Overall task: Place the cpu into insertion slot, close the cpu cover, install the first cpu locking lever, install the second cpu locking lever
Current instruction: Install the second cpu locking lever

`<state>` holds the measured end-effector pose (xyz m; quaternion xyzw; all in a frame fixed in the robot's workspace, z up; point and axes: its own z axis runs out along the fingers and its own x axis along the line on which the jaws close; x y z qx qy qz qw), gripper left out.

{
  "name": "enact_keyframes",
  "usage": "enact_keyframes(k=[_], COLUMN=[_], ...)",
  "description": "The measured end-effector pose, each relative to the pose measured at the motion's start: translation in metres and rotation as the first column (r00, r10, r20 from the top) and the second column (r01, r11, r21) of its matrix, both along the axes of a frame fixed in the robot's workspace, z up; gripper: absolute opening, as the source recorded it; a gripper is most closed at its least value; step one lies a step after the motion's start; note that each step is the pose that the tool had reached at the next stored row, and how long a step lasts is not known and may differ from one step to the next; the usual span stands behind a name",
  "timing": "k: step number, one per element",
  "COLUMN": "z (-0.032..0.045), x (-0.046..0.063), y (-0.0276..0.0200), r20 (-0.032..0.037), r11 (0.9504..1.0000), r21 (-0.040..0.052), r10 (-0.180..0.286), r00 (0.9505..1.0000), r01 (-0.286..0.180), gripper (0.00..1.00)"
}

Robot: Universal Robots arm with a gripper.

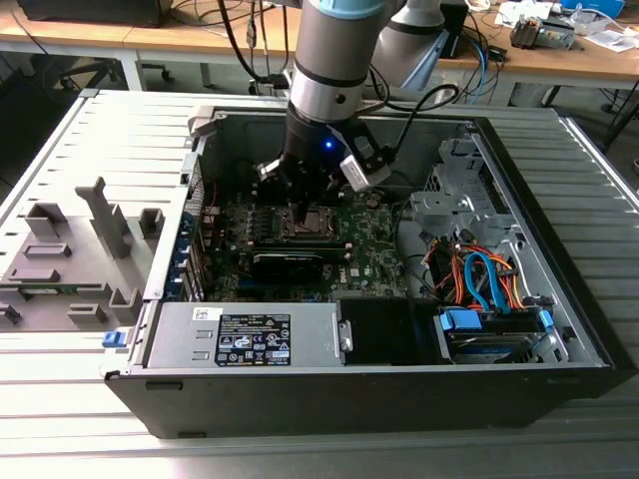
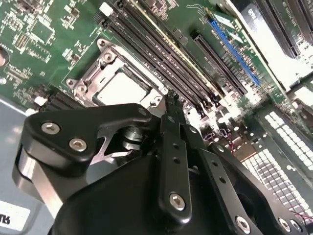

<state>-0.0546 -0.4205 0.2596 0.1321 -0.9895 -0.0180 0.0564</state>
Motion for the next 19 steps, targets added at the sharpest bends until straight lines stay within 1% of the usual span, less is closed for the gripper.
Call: enact_keyframes(k=[2,3,7,8,9,11,12,13,14,18,19], z=[-0.0033,-0.0037,-0.0038,-0.0039,-0.0040,-0.0040,-0.0040,-0.0041,-0.0043,-0.0042,-0.0042], x=[0.0000,0.0001,0.0000,0.0000,0.0001,0.0001,0.0001,0.0000,0.0000,0.0001,0.0001], y=[-0.0001,-0.0001,-0.0001,-0.0001,-0.0001,-0.0001,-0.0001,-0.0001,-0.0001,-0.0001,-0.0001], r20=[0.0000,0.0000,0.0010,0.0116,0.0236,0.0517,0.0761,0.1040,0.1221,0.1344,0.1345], r11=[0.9988,0.9975,0.9975,0.9974,0.9975,0.9975,0.9975,0.9975,0.9975,0.9975,0.9974], r21=[-0.0003,-0.0033,-0.0032,-0.0023,-0.0014,0.0005,0.0022,0.0042,0.0058,0.0065,0.0043], r10=[-0.050,-0.071,-0.071,-0.071,-0.071,-0.071,-0.071,-0.071,-0.071,-0.071,-0.071], r00=[0.9988,0.9975,0.9975,0.9974,0.9972,0.9961,0.9946,0.9920,0.9900,0.9884,0.9883], r01=[0.050,0.071,0.071,0.071,0.071,0.071,0.071,0.071,0.071,0.071,0.071], gripper=[0.11,0.11,0.11,0.11,0.11,0.11,0.11,0.11,0.11,0.11,0.11])
